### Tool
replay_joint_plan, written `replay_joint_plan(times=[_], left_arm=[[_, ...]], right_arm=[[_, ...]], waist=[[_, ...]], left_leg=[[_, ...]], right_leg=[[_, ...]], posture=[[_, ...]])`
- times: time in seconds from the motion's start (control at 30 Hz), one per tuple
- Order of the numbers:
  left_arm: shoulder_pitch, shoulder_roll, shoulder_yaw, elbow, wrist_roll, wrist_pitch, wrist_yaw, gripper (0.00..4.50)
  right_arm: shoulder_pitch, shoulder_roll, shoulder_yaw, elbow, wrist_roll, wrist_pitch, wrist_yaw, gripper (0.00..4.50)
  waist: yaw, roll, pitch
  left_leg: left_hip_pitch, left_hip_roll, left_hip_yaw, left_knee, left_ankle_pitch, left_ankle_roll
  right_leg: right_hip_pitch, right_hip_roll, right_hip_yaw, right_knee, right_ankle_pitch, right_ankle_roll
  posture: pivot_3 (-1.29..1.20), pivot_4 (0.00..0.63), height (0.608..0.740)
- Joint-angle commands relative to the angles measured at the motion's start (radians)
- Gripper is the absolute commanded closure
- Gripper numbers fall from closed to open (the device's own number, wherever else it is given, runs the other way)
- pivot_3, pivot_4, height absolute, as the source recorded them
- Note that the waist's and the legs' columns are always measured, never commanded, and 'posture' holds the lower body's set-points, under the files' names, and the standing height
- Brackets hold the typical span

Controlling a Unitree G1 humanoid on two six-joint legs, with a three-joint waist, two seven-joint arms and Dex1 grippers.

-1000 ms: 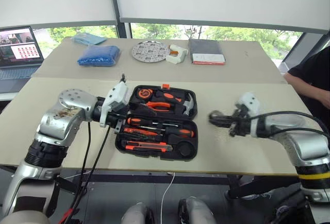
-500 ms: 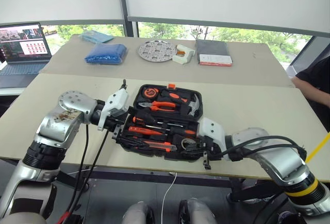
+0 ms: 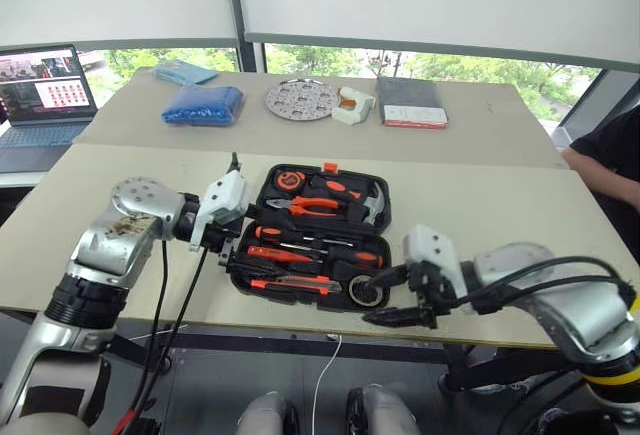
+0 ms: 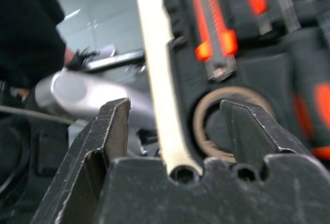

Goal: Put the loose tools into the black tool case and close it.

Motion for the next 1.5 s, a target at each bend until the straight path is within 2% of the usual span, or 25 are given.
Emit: replay_joint_plan(times=[0.03, 0.1, 0.17, 0.3, 0.4, 0.43, 0.53, 0.67, 0.8, 0.93, 1.13, 1.3, 1.5], left_arm=[[0.037, 0.038, 0.097, 0.145, 0.065, -0.08, 0.109, 0.52], [0.049, 0.055, 0.112, 0.224, 0.1, -0.121, 0.145, 0.99], [0.053, 0.066, 0.111, 0.285, 0.132, -0.161, 0.162, 1.8], [0.043, 0.048, 0.078, 0.369, 0.187, -0.244, 0.168, 3.13], [0.032, 0.006, 0.055, 0.375, 0.199, -0.263, 0.164, 4.23], [0.032, -0.01, 0.05, 0.366, 0.195, -0.255, 0.161, 4.37], [0.051, -0.037, 0.037, 0.303, 0.166, -0.206, 0.125, 4.37], [0.116, -0.029, 0.009, 0.146, 0.109, -0.114, 0.044, 4.37], [0.165, -0.007, 0.008, 0.051, 0.082, -0.053, 0.003, 4.37], [0.213, 0.006, 0.009, -0.009, 0.088, -0.042, 0.004, 4.37], [0.224, 0.017, 0.01, 0.058, 0.161, -0.124, 0.036, 4.37], [0.196, -0.006, 0.052, 0.103, 0.137, -0.1, 0.064, 4.37], [0.185, -0.005, 0.053, 0.136, 0.158, -0.116, 0.078, 4.37]], right_arm=[[0.004, -0.003, -0.109, 0.075, -0.007, -0.013, -0.058, 2.01], [0.014, -0.009, -0.118, 0.137, -0.049, -0.049, -0.081, 2.47], [0.019, -0.006, -0.12, 0.198, -0.079, -0.084, -0.092, 3.25], [0.027, -0.001, -0.068, 0.294, -0.174, -0.202, -0.091, 4.5], [0.025, 0.016, -0.009, 0.342, -0.253, -0.3, -0.089, 4.5], [0.02, 0.027, 0.008, 0.352, -0.273, -0.327, -0.092, 4.5], [0.015, 0.061, 0.023, 0.356, -0.292, -0.395, -0.083, 4.5], [0.059, 0.057, 0.008, 0.278, -0.245, -0.45, 0.009, 4.5], [0.121, 0.044, -0.037, 0.179, -0.151, -0.381, 0.063, 4.5], [0.189, 0.019, -0.047, 0.111, -0.153, -0.38, 0.08, 4.5], [0.214, 0.022, -0.052, 0.158, -0.246, -0.392, -0.001, 4.5], [0.187, 0.059, -0.095, 0.192, -0.263, -0.387, -0.065, 4.5], [0.192, 0.038, -0.11, 0.19, -0.256, -0.365, -0.045, 4.5]], waist=[[0.0, 0.0, 0.0], [0.001, 0.0, 0.0], [0.002, 0.0, 0.0], [0.006, 0.0, 0.0], [0.004, 0.0, 0.0], [0.004, 0.0, 0.0], [0.001, 0.0, 0.0], [-0.002, 0.0, 0.0], [-0.003, 0.0, 0.0], [-0.001, 0.0, 0.0], [0.002, 0.0, 0.0], [0.001, 0.0, 0.0], [0.001, 0.0, 0.0]], left_leg=[[0.0, 0.0, 0.0, 0.0, 0.0, 0.0], [0.0, 0.0, 0.0, 0.0, 0.0, 0.0], [-0.001, 0.0, 0.0, 0.0, 0.0, 0.0], [-0.003, -0.001, 0.0, 0.0, -0.001, 0.001], [-0.004, -0.001, 0.0, 0.0, -0.001, 0.001], [-0.004, -0.001, 0.0, 0.0, -0.001, 0.001], [-0.005, -0.001, 0.001, 0.0, -0.001, 0.001], [-0.008, -0.001, 0.002, 0.001, 0.0, 0.001], [-0.009, -0.001, 0.002, 0.001, 0.0, 0.001], [-0.009, -0.001, 0.002, 0.001, 0.0, 0.001], [-0.008, -0.001, 0.002, 0.001, 0.0, 0.001], [-0.008, -0.001, 0.002, 0.001, 0.0, 0.0], [-0.008, -0.001, 0.002, 0.002, 0.0, 0.0]], right_leg=[[0.0, 0.0, 0.0, 0.0, 0.0, 0.0], [0.0, 0.0, -0.001, 0.0, 0.0, 0.0], [0.0, -0.001, -0.001, 0.0, 0.0, 0.0], [-0.002, -0.003, -0.002, 0.0, 0.0, 0.0], [-0.002, -0.003, -0.002, -0.001, 0.0, 0.0], [-0.002, -0.002, -0.002, -0.001, 0.0, 0.0], [-0.004, -0.002, -0.002, 0.0, 0.0, 0.0], [-0.008, 0.0, -0.001, 0.003, 0.0, 0.0], [-0.009, 0.001, -0.001, 0.003, 0.0, 0.0], [-0.009, 0.0, -0.001, 0.002, 0.0, 0.0], [-0.009, -0.003, -0.001, 0.002, 0.0, 0.001], [-0.009, -0.003, -0.001, 0.004, 0.0, 0.001], [-0.009, -0.002, -0.001, 0.005, 0.0, 0.0]], posture=[[0.0, 0.15, 0.718], [0.0, 0.15, 0.718], [0.0, 0.15, 0.718], [0.0, 0.15, 0.718], [0.0, 0.15, 0.718], [0.0, 0.15, 0.718], [0.0, 0.15, 0.718], [0.0, 0.15, 0.718], [0.0, 0.15, 0.718], [0.0, 0.15, 0.718], [0.0, 0.15, 0.718], [0.0, 0.15, 0.718], [0.0, 0.15, 0.718]])
